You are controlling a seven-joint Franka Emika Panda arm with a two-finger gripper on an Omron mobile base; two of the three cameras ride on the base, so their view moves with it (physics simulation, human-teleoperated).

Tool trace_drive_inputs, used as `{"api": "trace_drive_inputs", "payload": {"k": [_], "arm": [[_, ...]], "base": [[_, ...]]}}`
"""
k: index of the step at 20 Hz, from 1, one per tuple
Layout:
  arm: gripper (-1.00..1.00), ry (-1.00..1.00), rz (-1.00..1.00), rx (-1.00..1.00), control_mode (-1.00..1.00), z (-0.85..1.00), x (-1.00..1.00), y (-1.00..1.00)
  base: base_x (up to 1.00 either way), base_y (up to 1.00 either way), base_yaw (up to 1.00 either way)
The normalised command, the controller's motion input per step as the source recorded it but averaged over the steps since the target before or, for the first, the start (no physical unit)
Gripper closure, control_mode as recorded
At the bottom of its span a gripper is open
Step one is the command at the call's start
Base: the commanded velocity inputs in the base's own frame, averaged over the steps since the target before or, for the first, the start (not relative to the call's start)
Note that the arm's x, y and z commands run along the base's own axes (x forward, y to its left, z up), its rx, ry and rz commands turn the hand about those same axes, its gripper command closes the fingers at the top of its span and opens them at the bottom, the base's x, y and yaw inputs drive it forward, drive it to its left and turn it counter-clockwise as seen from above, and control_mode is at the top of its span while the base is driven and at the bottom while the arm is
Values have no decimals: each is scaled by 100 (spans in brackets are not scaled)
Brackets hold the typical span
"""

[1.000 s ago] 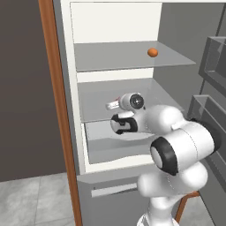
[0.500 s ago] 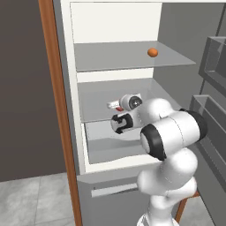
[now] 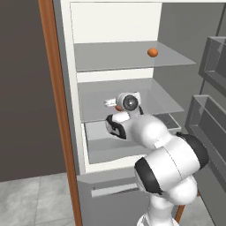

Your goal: Place the ketchup and condiment bottle from the counter to the top shelf of the fridge. If the existing items in the fridge are on the top shelf, move them to other shelves.

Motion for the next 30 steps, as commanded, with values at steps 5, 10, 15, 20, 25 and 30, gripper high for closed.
{"api": "trace_drive_inputs", "payload": {"k": [5, 10, 15, 20, 25, 30], "arm": [[-100, 17, 0, 0, -100, 84, -100, 0], [-100, 17, -1, 1, -100, 79, -100, -9], [-100, 14, -3, 2, -100, 62, -100, -21], [-100, 9, -2, 0, -100, 47, -100, -24], [-100, -2, -6, 0, -100, 60, -100, -38], [-100, -22, -15, 0, -100, 94, -84, -38]], "base": [[0, 0, 0], [0, 0, 0], [0, 0, 0], [0, 0, 0], [0, 0, 0], [0, 0, 0]]}}
